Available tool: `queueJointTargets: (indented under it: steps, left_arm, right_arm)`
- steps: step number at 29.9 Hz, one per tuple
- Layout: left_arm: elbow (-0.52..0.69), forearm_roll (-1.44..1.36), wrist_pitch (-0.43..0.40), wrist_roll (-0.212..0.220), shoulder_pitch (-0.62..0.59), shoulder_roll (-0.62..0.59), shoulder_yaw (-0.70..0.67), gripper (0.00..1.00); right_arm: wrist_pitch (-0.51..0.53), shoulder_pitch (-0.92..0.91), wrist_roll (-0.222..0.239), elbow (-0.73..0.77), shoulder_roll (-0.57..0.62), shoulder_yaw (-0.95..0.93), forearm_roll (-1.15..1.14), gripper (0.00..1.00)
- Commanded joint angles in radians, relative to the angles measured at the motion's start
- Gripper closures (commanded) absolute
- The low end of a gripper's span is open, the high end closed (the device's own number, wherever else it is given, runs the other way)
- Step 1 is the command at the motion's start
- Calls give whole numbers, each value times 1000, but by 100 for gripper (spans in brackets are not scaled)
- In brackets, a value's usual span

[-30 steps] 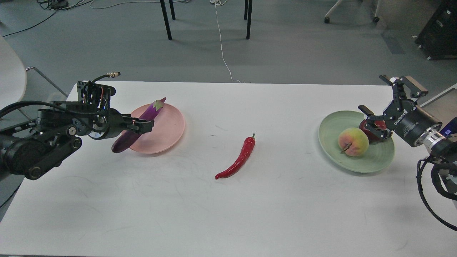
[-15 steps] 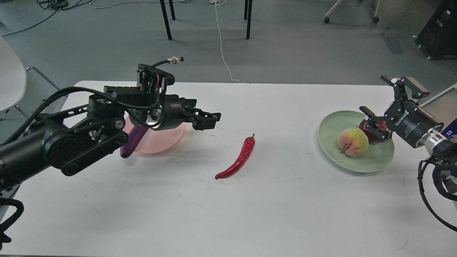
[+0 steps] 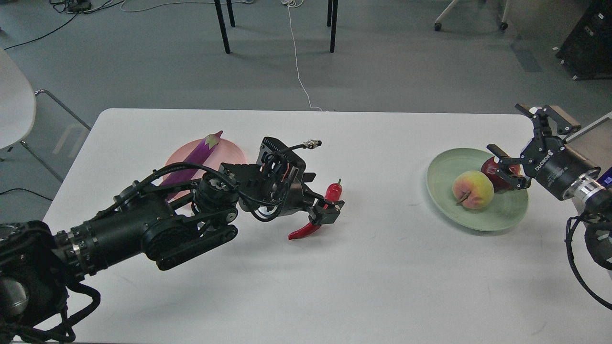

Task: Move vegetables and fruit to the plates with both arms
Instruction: 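Move the left gripper to the red chili pepper, then grasp the red chili pepper with the left gripper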

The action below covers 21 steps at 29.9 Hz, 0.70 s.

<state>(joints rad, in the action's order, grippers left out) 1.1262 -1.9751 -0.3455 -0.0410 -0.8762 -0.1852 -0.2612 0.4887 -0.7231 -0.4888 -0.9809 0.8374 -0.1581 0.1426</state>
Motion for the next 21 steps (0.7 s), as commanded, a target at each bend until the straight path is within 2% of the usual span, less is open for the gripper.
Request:
queueJointTargets:
  steps: [1, 11, 16, 21]
  left_arm:
    - [-52, -24, 2, -2, 2, 42, 14, 3]
    - [-200, -37, 3, -5, 0, 161, 43, 3]
    - [-229, -37, 3, -7, 3, 153, 43, 3]
    - [-230, -38, 3, -5, 14, 148, 43, 8]
  right_arm:
    - [0, 1, 0, -1, 6, -1, 0, 2]
    - [0, 11, 0, -2, 8, -1, 0, 2]
    - [0, 11, 0, -2, 14, -1, 2, 2]
    - [0, 11, 0, -2, 16, -1, 0, 2]
